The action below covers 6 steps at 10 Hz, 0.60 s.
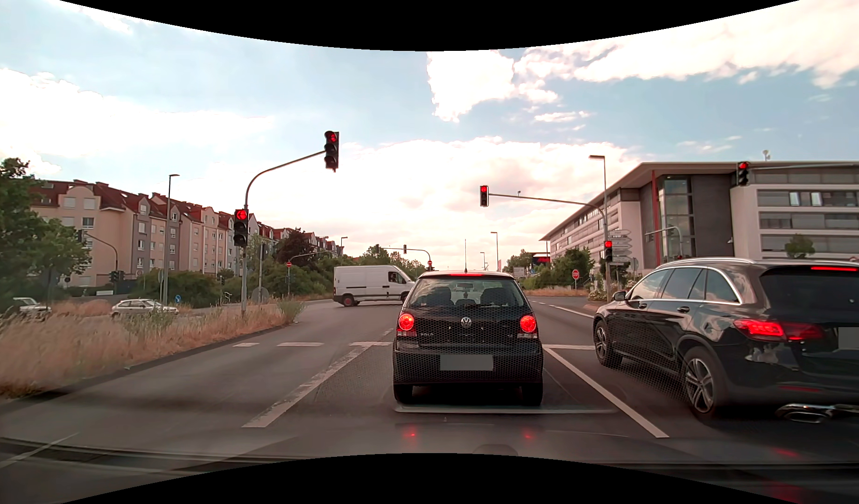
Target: Follow the waypoints while adhering to traffic rules and regulations
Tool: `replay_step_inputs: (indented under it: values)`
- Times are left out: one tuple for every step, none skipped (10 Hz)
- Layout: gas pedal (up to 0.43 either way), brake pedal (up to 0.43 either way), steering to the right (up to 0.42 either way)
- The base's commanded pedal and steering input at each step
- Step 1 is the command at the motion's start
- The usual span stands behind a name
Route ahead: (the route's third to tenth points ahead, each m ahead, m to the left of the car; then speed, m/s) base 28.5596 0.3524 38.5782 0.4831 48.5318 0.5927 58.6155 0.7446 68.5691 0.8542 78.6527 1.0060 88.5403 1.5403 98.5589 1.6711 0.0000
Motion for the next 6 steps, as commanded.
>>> replay_step_inputs:
  values:
    - [0.0, 0.232, -0.003]
    - [0.0, 0.238, -0.002]
    - [0.0, 0.226, -0.003]
    - [0.0, 0.244, -0.002]
    - [0.0, 0.287, -0.003]
    - [0.0, 0.335, -0.003]
